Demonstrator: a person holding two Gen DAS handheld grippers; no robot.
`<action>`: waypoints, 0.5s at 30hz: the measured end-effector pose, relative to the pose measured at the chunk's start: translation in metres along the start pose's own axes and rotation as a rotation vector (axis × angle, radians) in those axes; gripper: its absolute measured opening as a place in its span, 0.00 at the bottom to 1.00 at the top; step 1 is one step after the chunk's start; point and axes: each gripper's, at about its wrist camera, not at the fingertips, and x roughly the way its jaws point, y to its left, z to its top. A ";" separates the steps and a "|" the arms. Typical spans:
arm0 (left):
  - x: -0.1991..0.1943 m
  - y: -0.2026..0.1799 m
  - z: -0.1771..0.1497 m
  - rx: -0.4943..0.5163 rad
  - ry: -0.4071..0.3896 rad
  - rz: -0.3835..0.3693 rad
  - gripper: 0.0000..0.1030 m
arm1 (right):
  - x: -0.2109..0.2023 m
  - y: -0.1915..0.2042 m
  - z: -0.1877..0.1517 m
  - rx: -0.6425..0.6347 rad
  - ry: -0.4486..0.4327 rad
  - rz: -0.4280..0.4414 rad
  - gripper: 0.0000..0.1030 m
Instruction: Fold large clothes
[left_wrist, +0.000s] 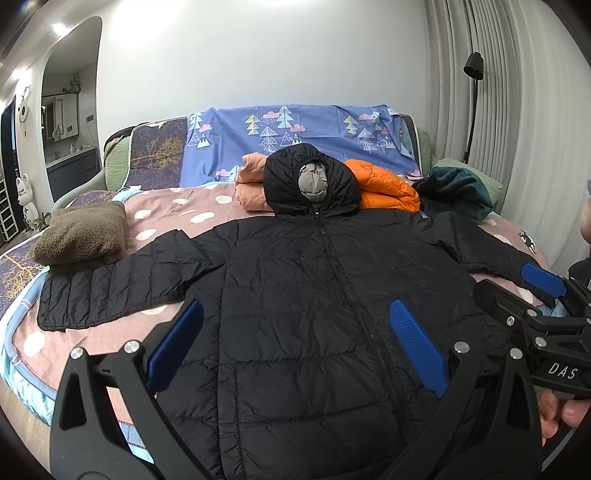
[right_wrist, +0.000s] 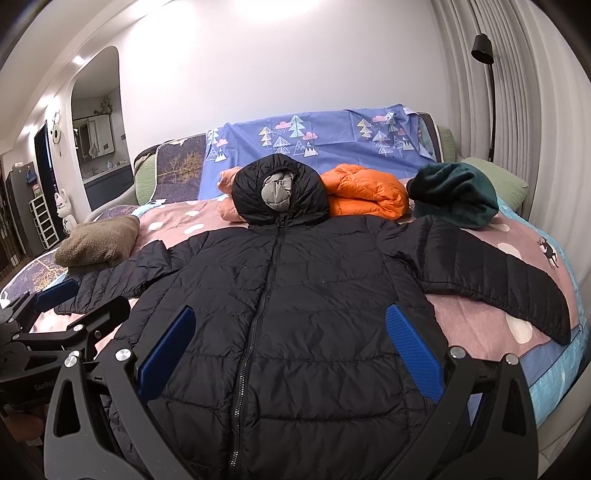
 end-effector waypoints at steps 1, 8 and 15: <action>0.000 -0.001 0.000 0.000 0.000 0.000 0.98 | 0.000 0.000 0.000 0.002 0.001 0.000 0.99; 0.000 -0.004 0.001 0.001 0.005 -0.004 0.98 | 0.000 -0.003 -0.001 0.015 0.003 0.001 0.99; 0.001 -0.004 0.001 -0.001 0.006 -0.008 0.98 | 0.000 -0.006 -0.001 0.024 0.003 -0.002 0.99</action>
